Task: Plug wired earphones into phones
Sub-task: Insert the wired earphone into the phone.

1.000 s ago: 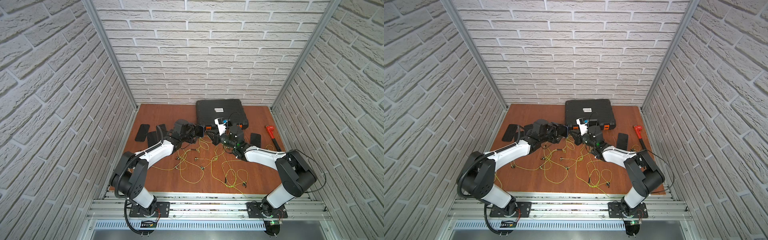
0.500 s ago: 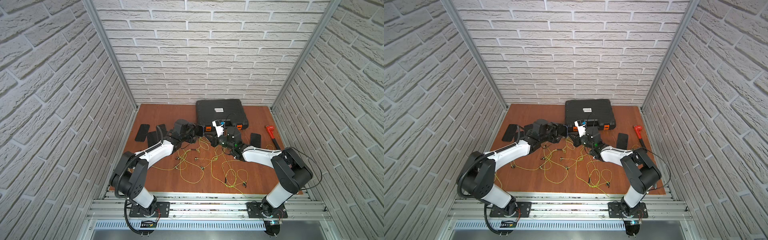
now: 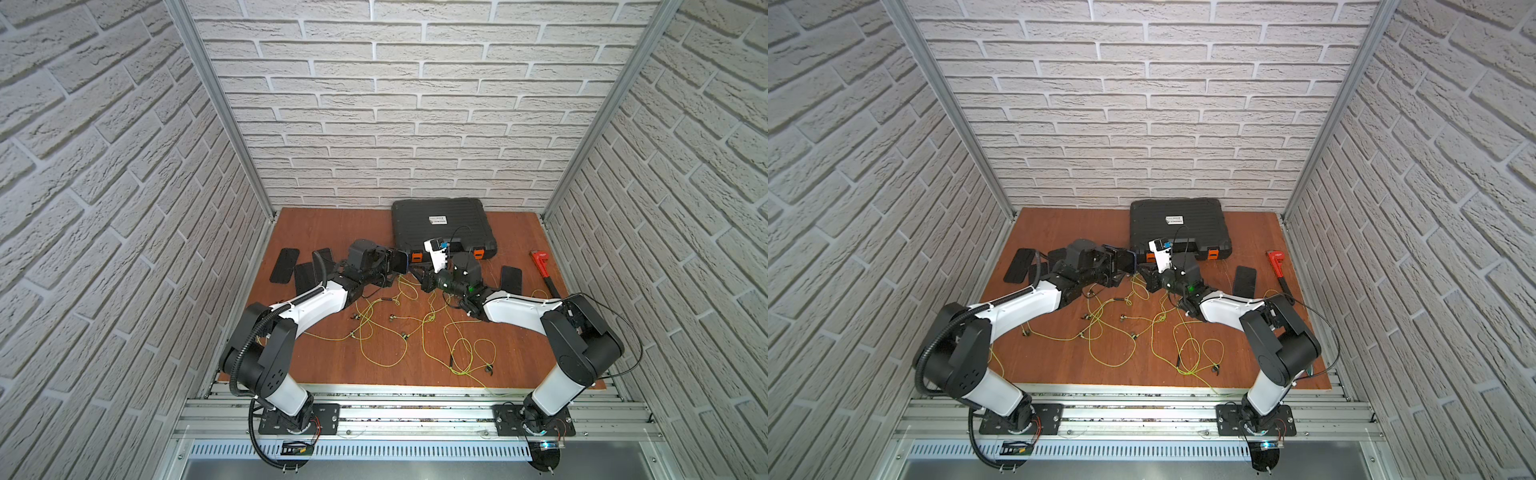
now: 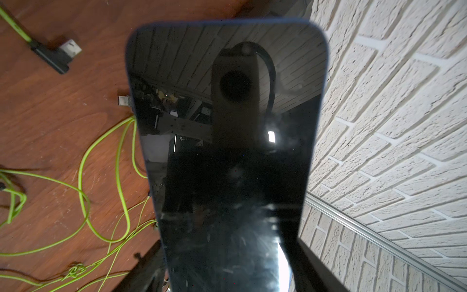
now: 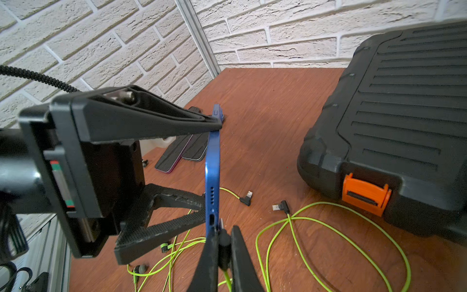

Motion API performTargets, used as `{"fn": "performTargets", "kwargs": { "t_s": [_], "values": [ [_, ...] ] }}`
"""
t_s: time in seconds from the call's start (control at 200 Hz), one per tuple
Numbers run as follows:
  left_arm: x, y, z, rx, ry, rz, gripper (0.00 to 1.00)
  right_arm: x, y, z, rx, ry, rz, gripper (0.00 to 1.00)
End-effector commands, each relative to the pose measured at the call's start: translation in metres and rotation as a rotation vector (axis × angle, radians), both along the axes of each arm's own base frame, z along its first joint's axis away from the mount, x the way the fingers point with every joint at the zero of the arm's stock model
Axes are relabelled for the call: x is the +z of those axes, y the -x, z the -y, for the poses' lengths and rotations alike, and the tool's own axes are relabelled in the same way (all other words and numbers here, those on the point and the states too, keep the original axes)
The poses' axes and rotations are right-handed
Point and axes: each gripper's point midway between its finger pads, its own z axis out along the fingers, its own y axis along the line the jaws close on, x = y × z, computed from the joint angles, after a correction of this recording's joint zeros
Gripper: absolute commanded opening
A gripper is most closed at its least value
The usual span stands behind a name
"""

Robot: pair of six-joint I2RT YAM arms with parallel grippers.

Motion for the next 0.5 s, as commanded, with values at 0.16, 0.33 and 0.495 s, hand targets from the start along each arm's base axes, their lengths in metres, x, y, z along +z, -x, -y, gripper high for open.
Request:
{"fn": "performTargets", "kwargs": {
  "t_s": [0.16,0.33,0.495],
  "values": [
    [0.0272,-0.0034,0.0061,-0.012,0.062,0.088,0.0,0.0322,0.0039,0.0041,-0.021,-0.016,0.103,0.06],
    [0.0292,-0.0031,0.0075,-0.016,0.064,0.092,0.0,0.0316,0.0043,0.0015,-0.008,-0.02,0.096,0.06],
    [0.0287,-0.0036,0.0074,-0.014,0.063,0.093,0.0,0.0245,0.004,-0.0004,0.0,-0.019,0.078,0.06]
  ]
}}
